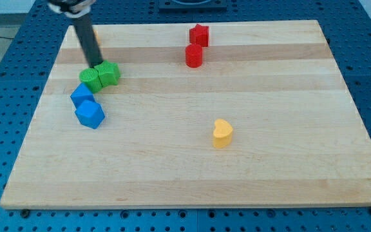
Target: Move the green star to the top right side
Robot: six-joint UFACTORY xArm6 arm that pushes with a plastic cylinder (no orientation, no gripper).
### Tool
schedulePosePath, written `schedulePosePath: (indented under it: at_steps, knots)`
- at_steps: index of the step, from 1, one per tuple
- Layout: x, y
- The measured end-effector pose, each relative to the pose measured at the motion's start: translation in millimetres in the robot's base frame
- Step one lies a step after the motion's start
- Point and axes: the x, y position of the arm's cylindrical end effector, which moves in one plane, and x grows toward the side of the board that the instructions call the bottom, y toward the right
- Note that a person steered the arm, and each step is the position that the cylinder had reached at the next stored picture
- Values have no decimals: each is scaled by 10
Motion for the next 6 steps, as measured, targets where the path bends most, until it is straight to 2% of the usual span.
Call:
schedulePosePath:
  at_steps: [1, 2, 4, 5, 6]
  knots:
    - [218, 186]
    - [158, 799]
    - [-109, 706]
    - [-75, 1150]
    - [167, 1811]
